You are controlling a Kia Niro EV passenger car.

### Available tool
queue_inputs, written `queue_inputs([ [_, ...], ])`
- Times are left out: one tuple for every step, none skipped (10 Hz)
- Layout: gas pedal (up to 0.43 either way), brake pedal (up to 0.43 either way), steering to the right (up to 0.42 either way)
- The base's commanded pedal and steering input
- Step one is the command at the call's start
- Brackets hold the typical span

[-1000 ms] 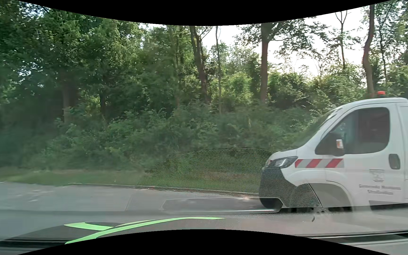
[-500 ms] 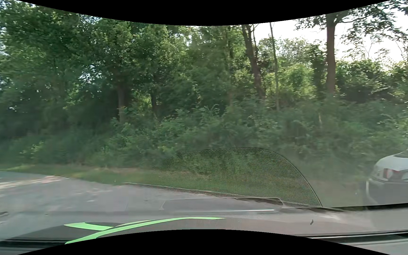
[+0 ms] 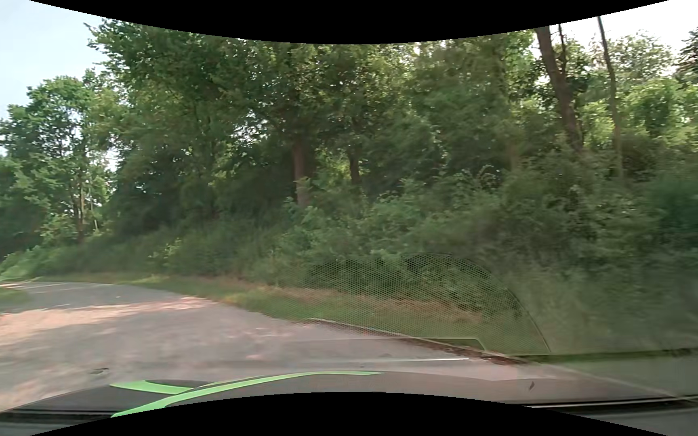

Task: Follow the waypoints while adhering to traffic rules and regulations

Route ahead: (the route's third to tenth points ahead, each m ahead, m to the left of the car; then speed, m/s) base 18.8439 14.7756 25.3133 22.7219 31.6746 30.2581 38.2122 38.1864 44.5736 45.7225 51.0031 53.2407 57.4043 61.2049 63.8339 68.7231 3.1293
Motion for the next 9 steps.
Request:
queue_inputs([
  [0.177,0.000,-0.561],
  [0.177,0.000,-0.534],
  [0.177,0.000,-0.498],
  [0.177,0.000,-0.474],
  [0.177,0.000,-0.439],
  [0.177,0.000,-0.404],
  [0.177,0.000,-0.385],
  [0.177,0.000,-0.364],
  [0.177,0.000,-0.334],
])
